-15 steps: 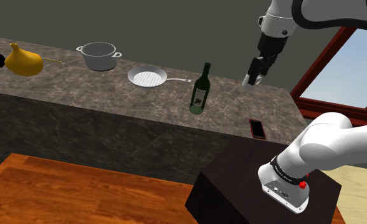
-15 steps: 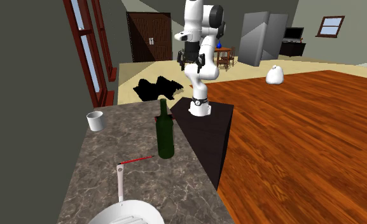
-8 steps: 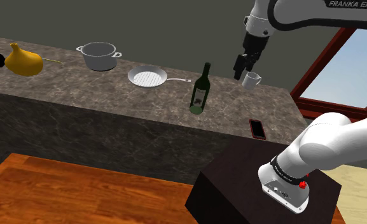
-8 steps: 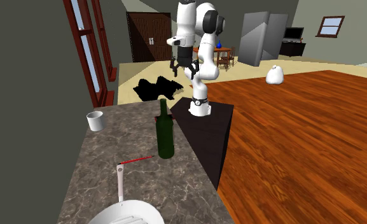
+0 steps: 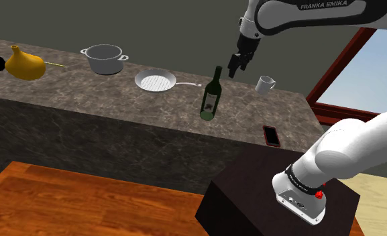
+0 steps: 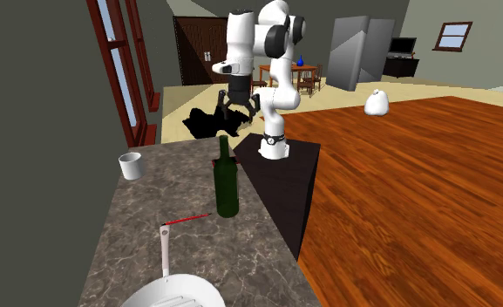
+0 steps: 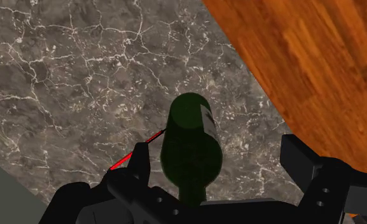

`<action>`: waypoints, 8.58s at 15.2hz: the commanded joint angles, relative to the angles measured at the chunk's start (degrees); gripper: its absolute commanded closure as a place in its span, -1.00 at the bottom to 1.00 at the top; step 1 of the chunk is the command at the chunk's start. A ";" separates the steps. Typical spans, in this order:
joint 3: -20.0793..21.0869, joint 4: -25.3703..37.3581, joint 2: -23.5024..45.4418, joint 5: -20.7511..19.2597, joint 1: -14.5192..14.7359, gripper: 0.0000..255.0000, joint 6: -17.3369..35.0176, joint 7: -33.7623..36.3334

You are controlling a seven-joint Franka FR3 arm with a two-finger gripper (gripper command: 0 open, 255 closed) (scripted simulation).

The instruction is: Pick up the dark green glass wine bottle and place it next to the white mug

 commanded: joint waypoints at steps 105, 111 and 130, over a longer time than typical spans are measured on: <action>-40.05 46.63 28.76 11.66 -23.48 1.00 -17.90 -66.15; -42.05 57.10 38.91 19.10 -31.56 1.00 -21.51 -74.19; -41.63 38.48 35.74 17.26 -28.08 1.00 -5.48 -74.98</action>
